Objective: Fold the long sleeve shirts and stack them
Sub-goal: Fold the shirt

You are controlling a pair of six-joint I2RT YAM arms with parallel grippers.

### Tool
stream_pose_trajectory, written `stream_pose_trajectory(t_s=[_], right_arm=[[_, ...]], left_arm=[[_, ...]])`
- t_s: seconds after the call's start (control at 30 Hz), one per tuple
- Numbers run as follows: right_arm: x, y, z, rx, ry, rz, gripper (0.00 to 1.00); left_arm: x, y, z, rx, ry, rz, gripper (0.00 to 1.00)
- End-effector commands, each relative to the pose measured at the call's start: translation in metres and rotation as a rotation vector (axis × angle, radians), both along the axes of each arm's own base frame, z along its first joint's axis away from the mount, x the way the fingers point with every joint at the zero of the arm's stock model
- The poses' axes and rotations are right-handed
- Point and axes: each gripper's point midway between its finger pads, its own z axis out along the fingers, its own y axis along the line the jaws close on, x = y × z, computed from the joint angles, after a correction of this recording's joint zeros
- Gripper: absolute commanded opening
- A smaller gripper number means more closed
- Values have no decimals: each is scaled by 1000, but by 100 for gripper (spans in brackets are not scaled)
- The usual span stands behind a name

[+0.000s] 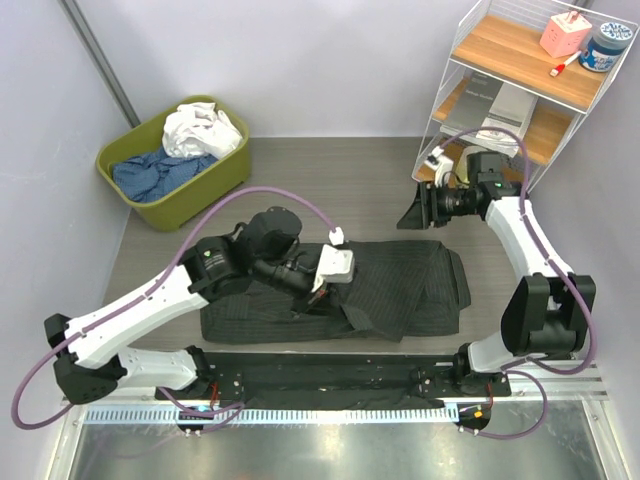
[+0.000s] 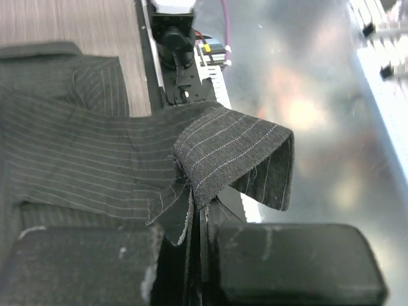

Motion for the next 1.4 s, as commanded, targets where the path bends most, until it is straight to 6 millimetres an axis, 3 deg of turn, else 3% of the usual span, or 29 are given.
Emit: stream_pose_trajectory(t_s=[0.0, 0.07, 0.13, 0.17, 0.23, 0.27, 0.37, 0.43, 0.47, 0.6, 0.63, 0.7, 0.9, 1.2, 1.37], right_arm=[[-15, 19, -28, -12, 41, 103, 54], [-14, 18, -35, -16, 61, 101, 53], [-10, 18, -41, -30, 72, 108, 55], [-9, 16, -40, -40, 80, 112, 56], [-6, 14, -48, -62, 95, 129, 59], [-6, 13, -47, -68, 107, 135, 59], [-7, 11, -57, -88, 157, 176, 62], [-12, 8, -63, -103, 200, 196, 62], [-10, 8, -68, -110, 208, 212, 62], [-11, 5, -78, -129, 247, 237, 62], [-13, 5, -81, -136, 272, 248, 61], [-16, 5, -88, -140, 305, 267, 61], [-22, 5, -101, -165, 352, 292, 59], [-26, 3, -109, -202, 379, 299, 59], [-25, 2, -110, -213, 380, 299, 58]], left_arm=[[18, -24, 19, -55, 103, 141, 0], [34, -27, 9, -35, 157, 237, 0], [62, -25, -4, -14, 214, 332, 0], [86, -18, -10, -6, 276, 422, 0], [110, -11, -19, -9, 334, 497, 0], [131, 1, -32, 3, 379, 578, 0], [163, 30, -69, 61, 479, 732, 0], [173, 45, -89, 92, 525, 792, 0], [180, 62, -109, 129, 569, 855, 0], [192, 103, -151, 203, 663, 1014, 0], [199, 123, -163, 206, 715, 1088, 0], [195, 134, -177, 218, 791, 1129, 0], [204, 163, -195, 116, 965, 1241, 0], [218, 201, -195, -21, 1012, 1352, 0], [211, 212, -215, 67, 1011, 1418, 1]])
